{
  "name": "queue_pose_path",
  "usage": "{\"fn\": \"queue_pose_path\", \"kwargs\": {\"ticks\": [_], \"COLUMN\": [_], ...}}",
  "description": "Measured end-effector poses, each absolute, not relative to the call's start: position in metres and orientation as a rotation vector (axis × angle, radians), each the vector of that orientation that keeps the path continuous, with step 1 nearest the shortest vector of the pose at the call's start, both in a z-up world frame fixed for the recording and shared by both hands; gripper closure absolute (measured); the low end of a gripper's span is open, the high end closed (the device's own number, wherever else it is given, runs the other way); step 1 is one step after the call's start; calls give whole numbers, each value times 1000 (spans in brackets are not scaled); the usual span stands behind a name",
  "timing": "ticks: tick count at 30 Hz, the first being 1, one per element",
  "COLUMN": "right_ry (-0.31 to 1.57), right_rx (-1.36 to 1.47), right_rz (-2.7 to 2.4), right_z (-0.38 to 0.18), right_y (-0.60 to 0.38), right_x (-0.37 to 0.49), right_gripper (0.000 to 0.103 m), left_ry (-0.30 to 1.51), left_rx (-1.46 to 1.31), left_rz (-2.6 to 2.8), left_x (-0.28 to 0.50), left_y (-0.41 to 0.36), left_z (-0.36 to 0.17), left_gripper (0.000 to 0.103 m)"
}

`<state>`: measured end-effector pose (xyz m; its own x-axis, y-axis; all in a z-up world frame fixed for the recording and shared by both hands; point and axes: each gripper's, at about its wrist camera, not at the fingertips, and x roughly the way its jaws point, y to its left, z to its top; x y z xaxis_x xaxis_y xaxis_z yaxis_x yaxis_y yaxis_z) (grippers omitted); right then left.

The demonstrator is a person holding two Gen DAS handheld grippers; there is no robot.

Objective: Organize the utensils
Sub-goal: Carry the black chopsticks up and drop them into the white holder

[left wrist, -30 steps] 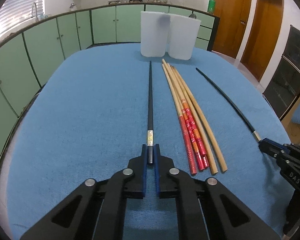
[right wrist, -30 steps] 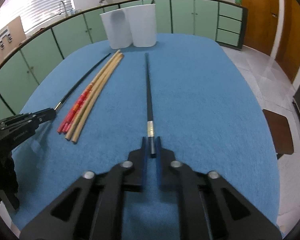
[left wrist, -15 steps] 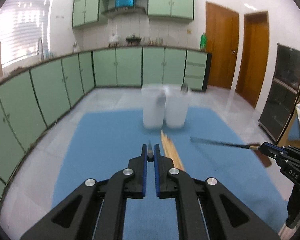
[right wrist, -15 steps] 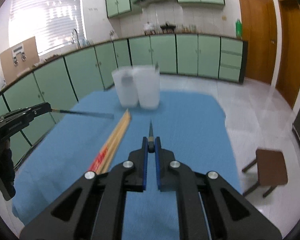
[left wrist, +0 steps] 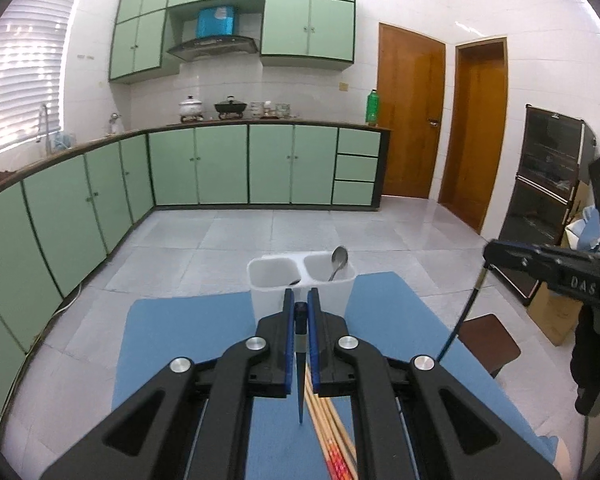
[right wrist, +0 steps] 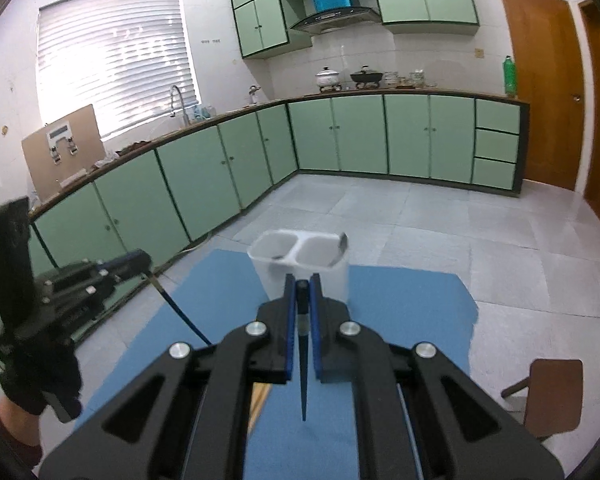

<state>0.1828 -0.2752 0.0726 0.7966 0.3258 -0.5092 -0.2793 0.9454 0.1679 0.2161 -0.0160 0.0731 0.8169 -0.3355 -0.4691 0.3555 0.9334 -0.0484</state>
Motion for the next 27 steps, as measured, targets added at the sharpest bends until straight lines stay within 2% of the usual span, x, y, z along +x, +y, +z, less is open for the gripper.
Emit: {"fn": "queue_pose_path", "kwargs": {"ticks": [9, 14, 19, 23, 25, 26, 27], "right_ry": [408, 345, 342, 423, 478, 486, 491], "right_rx": [96, 109, 102, 90, 114, 123, 127], "right_rz": [364, 318, 268, 251, 268, 268, 265], "right_z": [152, 177, 158, 121, 104, 99, 94], "right_y": [-271, -274, -272, -266, -267, -267, -270], "right_x": [227, 275, 323, 354, 363, 361, 360], "right_gripper": [97, 97, 97, 97, 93, 93, 88], "left_ry": [359, 288, 294, 355, 387, 399, 404], "left_rx": [45, 26, 13, 21, 30, 32, 32], "left_rz": [-392, -356, -317, -316, -306, -309, -311], "left_x": [248, 284, 322, 347, 353, 354, 353], "left_y": [-27, -33, -41, -50, -51, -51, -52], "left_z": [136, 167, 155, 127, 115, 110, 107], "left_gripper": [97, 97, 97, 96, 91, 83, 76]}}
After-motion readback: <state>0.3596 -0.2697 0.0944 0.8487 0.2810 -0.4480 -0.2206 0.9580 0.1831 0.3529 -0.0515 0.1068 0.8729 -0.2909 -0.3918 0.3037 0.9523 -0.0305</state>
